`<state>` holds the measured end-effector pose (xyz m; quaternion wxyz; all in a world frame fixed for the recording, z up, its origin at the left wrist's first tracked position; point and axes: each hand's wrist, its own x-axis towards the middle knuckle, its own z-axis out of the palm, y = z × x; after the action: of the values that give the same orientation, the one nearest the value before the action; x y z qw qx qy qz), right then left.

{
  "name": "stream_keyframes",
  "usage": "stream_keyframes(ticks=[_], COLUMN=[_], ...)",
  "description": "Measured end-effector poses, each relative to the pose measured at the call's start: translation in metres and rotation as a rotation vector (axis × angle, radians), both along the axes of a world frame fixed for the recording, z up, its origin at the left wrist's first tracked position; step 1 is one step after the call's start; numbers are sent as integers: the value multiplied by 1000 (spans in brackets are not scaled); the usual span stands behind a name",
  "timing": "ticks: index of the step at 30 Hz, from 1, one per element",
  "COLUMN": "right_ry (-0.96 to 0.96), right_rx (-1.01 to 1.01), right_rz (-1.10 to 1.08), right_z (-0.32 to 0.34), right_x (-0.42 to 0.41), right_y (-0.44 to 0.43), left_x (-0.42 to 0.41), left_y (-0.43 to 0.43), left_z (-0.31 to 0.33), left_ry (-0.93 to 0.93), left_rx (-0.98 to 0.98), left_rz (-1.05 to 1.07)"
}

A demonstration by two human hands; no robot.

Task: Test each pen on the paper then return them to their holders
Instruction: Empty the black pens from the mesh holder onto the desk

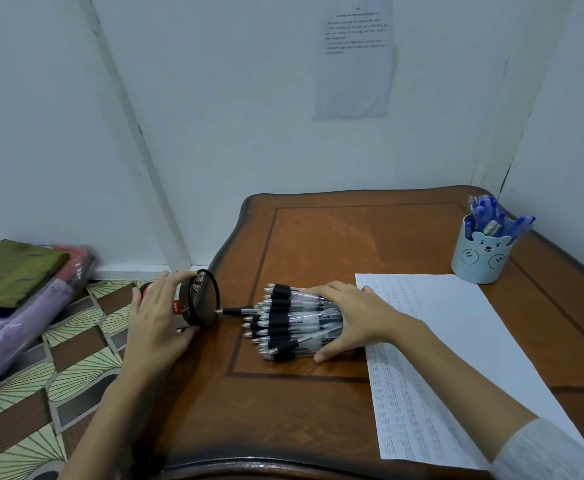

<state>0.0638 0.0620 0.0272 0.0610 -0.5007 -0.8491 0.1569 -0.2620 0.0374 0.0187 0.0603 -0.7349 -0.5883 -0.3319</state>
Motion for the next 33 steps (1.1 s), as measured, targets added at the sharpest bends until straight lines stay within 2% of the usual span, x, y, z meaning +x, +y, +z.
stream_keyframes(ticks=[4, 6, 11, 17, 27, 33], right_ry=[-12, -22, 35, 3, 110, 65], right_rx=[77, 119, 75, 75, 58, 107], right_rz=[26, 34, -30, -10, -2, -16], right_z=[0, -3, -10, -10, -1, -14], right_x=[-8, -14, -19, -21, -5, -11], right_y=[-4, -5, -4, -12, -18, -32], left_x=[-3, 4, 25, 51, 78, 85], left_y=[-3, -5, -8, -7, -12, -14], left_z=[0, 2, 6, 4, 8, 10], left_ry=[-77, -172, -369, -603, -807, -929], left_rx=[48, 68, 112, 56, 50, 41], left_rz=[27, 25, -36, -135, -185, -175])
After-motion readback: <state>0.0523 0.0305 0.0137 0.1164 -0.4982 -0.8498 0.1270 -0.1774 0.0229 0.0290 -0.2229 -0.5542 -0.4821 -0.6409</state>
